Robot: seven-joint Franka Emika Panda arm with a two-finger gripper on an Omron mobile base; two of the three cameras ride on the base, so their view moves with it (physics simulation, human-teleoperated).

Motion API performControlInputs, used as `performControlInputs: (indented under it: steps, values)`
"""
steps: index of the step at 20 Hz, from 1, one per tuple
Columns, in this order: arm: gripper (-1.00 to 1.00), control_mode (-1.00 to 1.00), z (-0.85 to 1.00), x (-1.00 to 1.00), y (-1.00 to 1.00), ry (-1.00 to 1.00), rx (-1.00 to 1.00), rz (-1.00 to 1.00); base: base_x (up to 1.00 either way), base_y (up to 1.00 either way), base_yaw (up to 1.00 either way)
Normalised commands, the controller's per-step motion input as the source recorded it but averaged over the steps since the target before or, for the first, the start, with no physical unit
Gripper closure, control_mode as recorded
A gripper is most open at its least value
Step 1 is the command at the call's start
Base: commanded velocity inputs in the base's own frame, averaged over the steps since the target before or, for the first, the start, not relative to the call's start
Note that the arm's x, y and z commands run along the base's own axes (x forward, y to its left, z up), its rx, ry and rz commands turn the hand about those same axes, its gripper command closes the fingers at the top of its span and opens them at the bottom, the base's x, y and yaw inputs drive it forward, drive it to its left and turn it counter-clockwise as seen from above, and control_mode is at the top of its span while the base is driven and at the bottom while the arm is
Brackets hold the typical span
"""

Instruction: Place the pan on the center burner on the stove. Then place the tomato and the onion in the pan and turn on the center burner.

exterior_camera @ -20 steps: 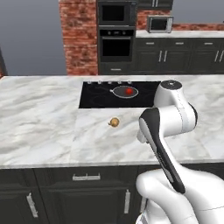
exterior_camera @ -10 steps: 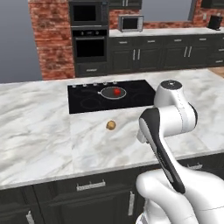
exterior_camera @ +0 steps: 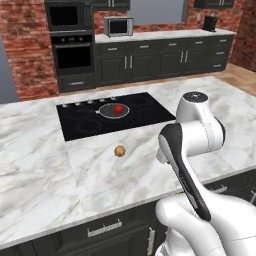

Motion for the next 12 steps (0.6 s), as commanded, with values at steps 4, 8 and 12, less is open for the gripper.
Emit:
performControlInputs:
  steps: [4, 8, 12]
  values:
    - [-1.0, -1.0, 0.0, 0.01, 0.04, 0.04, -0.02, -0.07, 0.13, 0.13, -0.22]
    - [-1.0, -1.0, 0.0, 0.0, 0.2, 0.07, -0.03, -0.19, 0.0, 0.0, 0.0]
    - [-1.0, -1.0, 0.0, 0.0, 0.31, 0.0, 0.0, 0.01, 0.0, 0.0, 0.0]
